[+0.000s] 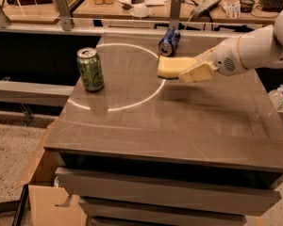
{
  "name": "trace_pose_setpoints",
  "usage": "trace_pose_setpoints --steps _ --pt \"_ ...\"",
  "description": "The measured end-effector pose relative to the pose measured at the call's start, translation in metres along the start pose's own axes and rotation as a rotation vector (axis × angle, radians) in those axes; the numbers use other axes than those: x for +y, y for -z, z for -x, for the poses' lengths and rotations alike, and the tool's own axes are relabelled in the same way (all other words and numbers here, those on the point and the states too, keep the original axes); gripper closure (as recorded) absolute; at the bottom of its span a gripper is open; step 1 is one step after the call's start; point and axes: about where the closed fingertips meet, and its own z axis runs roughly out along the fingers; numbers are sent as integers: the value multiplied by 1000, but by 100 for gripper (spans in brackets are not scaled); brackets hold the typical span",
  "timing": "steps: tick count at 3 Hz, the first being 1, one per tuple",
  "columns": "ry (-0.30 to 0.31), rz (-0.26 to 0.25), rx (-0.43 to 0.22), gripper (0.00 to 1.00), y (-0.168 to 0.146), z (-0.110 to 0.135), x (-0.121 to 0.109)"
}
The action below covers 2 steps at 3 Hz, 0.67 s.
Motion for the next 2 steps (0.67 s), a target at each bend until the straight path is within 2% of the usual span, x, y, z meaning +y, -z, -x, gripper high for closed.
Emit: trace_pose_setpoints --steps 2 --pt "-12 -40 20 100 -39 19 43"
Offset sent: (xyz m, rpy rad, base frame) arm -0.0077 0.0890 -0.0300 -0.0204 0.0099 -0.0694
